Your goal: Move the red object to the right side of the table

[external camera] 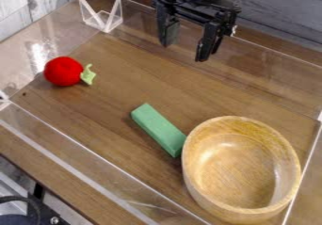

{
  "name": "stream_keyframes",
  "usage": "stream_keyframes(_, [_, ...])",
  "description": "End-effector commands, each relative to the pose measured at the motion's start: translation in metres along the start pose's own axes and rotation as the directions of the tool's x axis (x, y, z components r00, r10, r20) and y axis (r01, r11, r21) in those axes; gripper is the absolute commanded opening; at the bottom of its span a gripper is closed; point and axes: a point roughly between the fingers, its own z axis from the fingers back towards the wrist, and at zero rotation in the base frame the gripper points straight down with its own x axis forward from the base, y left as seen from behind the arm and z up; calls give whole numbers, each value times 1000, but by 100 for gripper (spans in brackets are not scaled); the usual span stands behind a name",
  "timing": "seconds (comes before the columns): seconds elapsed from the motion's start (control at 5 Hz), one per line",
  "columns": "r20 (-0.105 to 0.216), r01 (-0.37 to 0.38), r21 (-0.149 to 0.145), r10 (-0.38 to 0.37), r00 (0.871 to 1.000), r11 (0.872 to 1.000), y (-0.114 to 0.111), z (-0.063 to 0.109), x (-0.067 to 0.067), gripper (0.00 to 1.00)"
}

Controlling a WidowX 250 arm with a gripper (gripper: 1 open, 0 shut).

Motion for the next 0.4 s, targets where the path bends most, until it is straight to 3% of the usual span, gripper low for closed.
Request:
stream_keyframes(0.0, [-27,-17,0,17,1000,1000,21,-15,-6,100])
stream_keyframes(0.2, [-27,141,14,-140,990,990,46,-27,-24,100])
